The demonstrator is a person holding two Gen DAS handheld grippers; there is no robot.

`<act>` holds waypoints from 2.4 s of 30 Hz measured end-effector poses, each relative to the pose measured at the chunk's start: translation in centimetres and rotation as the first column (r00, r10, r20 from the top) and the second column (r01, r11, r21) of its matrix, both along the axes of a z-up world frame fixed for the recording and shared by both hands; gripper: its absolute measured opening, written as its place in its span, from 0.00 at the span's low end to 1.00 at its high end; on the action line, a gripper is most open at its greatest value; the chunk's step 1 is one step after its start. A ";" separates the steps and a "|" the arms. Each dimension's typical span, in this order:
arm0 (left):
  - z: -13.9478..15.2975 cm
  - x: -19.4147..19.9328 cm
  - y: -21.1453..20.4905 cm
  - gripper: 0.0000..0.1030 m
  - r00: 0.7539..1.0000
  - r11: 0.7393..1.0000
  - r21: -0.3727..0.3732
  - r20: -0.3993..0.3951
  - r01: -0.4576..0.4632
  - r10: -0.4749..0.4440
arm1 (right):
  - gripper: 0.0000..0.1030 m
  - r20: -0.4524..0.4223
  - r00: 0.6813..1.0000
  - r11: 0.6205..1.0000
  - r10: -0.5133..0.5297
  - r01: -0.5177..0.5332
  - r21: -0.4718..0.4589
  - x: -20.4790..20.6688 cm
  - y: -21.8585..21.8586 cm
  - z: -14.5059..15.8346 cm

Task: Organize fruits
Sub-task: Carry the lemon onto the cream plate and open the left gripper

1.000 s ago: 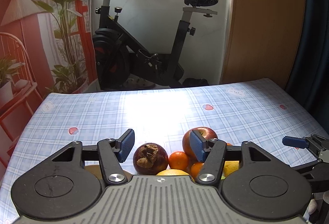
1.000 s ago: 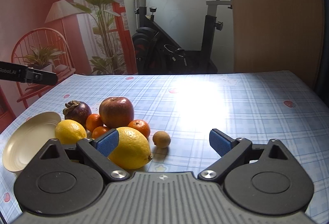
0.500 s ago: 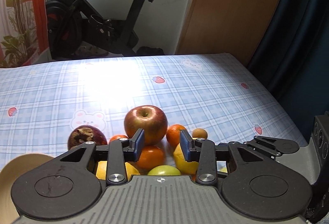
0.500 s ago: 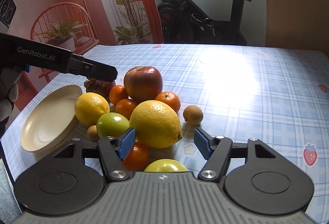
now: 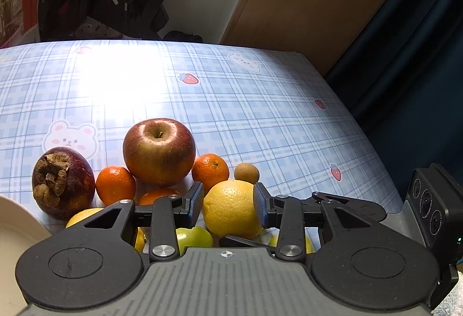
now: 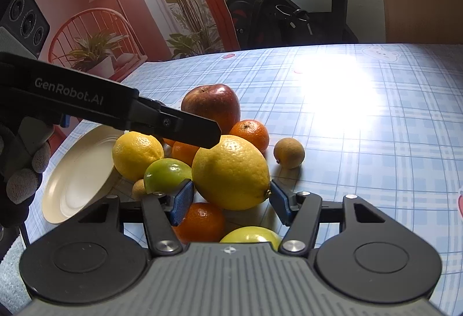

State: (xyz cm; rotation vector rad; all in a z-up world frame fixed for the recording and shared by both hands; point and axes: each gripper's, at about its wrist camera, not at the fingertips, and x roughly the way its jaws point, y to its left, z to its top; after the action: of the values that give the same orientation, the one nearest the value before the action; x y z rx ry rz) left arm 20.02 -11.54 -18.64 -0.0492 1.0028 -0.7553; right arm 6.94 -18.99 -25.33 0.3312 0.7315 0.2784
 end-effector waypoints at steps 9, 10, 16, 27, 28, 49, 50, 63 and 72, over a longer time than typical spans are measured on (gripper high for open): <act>-1.1 1.0 -0.7 0.39 0.998 1.000 -0.028 -0.068 0.013 -0.015 | 0.57 0.000 1.000 1.000 -0.014 0.014 -0.004 0.1 0.3 0.0; -0.6 0.7 -0.6 0.39 0.997 0.999 -0.033 -0.068 0.016 -0.018 | 0.57 0.001 1.000 1.000 -0.018 0.018 -0.007 0.0 0.3 0.1; 1.5 -0.3 0.7 0.39 0.999 0.998 -0.060 -0.042 0.018 -0.021 | 0.57 0.035 0.999 0.999 -0.016 0.017 -0.030 -0.8 1.0 2.0; 6.4 -0.4 9.7 0.39 0.995 0.992 -0.080 0.026 -0.094 0.097 | 0.57 0.108 0.985 0.989 0.138 -0.131 -0.069 2.1 7.3 5.5; 6.5 -0.3 10.7 0.39 0.993 0.991 -0.079 0.033 -0.110 0.113 | 0.57 0.109 0.981 0.985 0.163 -0.156 -0.070 2.9 8.2 5.4; 1.6 2.8 22.9 0.39 0.925 0.922 -0.067 -0.034 -0.381 0.380 | 0.57 -0.035 0.917 0.899 0.398 -0.398 -0.183 12.5 21.7 1.5; 1.4 2.6 23.1 0.39 0.923 0.920 -0.063 -0.032 -0.386 0.385 | 0.57 -0.038 0.916 0.898 0.400 -0.400 -0.186 12.7 21.9 1.4; 0.8 1.5 24.5 0.39 0.915 0.914 -0.046 0.013 -0.403 0.404 | 0.57 -0.028 0.909 0.882 0.415 -0.410 -0.233 12.5 23.3 0.9; 1.1 1.2 23.4 0.40 0.918 0.920 -0.004 0.057 -0.393 0.393 | 0.58 0.022 0.926 0.906 0.377 -0.364 -0.214 10.8 21.4 1.9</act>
State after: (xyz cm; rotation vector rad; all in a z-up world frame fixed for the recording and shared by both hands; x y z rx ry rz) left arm 21.22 11.85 -17.50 -0.2162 0.9042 -0.3811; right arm 17.75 2.39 -23.45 -0.0188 0.7521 0.5670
